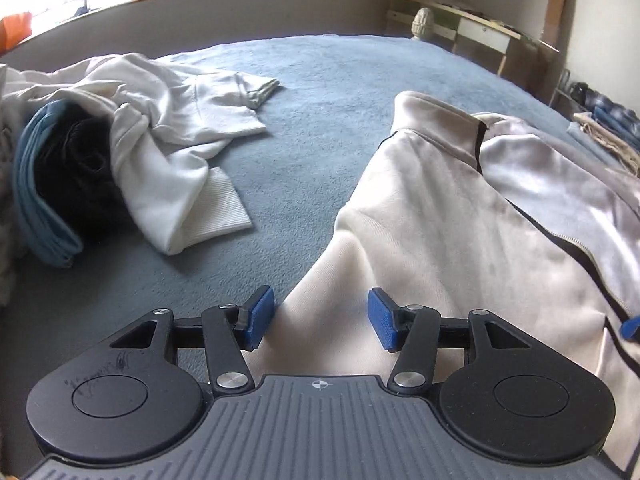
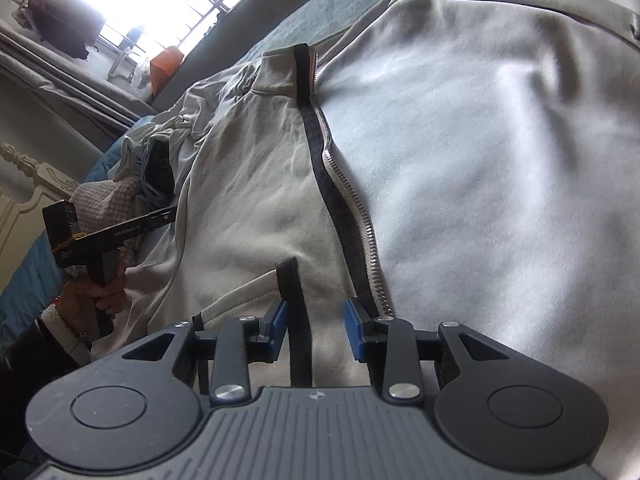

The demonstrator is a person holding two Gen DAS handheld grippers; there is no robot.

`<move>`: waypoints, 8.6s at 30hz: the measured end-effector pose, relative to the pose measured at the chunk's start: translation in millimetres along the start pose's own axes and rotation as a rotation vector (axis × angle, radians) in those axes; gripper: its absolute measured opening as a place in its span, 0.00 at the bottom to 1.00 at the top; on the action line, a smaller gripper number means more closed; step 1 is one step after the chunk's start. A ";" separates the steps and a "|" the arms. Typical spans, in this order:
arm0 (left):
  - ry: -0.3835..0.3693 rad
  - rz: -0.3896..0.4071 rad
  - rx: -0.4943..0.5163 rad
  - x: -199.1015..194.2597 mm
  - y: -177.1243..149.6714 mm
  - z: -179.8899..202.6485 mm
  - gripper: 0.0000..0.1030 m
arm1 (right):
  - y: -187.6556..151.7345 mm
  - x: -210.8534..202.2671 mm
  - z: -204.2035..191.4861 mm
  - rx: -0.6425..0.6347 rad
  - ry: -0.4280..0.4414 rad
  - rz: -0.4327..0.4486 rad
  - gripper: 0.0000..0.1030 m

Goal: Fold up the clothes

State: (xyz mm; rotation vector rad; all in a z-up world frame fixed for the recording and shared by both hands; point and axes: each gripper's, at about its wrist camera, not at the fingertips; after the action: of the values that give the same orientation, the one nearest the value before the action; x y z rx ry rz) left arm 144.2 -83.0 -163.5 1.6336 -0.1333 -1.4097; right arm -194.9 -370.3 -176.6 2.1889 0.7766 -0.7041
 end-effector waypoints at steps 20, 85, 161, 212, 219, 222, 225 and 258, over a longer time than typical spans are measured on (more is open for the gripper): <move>0.118 0.179 -0.032 -12.5 -32.3 -9.1 0.05 | 164.7 202.4 -116.4 -0.499 -0.302 0.026 0.15; 0.801 0.268 -1.276 -278.1 -246.4 -40.1 0.16 | 8.8 110.9 -20.4 0.572 0.168 -0.219 0.38; 0.602 0.141 -0.426 -152.0 -181.6 -26.4 0.47 | -3.4 261.6 -299.1 -1.539 0.088 -0.366 0.01; 0.421 0.130 -0.350 -158.6 -109.1 65.7 0.56 | -50.3 -72.5 29.9 0.578 0.111 0.015 0.37; 0.223 0.113 -0.210 -122.7 -58.1 130.8 0.59 | -56.8 -94.5 44.4 0.567 0.098 0.089 0.38; 0.151 0.097 -0.178 -94.1 -43.1 155.6 0.59 | -55.4 -110.4 53.1 0.554 0.059 0.122 0.39; 0.091 0.067 -0.167 -66.9 -35.3 177.6 0.59 | -51.5 -129.8 66.1 0.544 -0.008 0.154 0.39; 0.059 0.041 -0.072 -8.0 -46.2 249.6 0.71 | 51.5 -127.4 144.6 -0.353 -1.146 0.118 0.39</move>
State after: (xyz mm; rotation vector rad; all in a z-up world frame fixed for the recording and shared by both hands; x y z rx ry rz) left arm -84.5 -193.6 -163.4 1.6028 -0.0804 -1.3196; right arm -280.8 -549.3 -157.1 1.1756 0.1308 -1.4118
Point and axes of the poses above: each gripper's, at about its wrist camera, not at the fingertips, and x roughly the way its jaws point, z to its right, y to its top
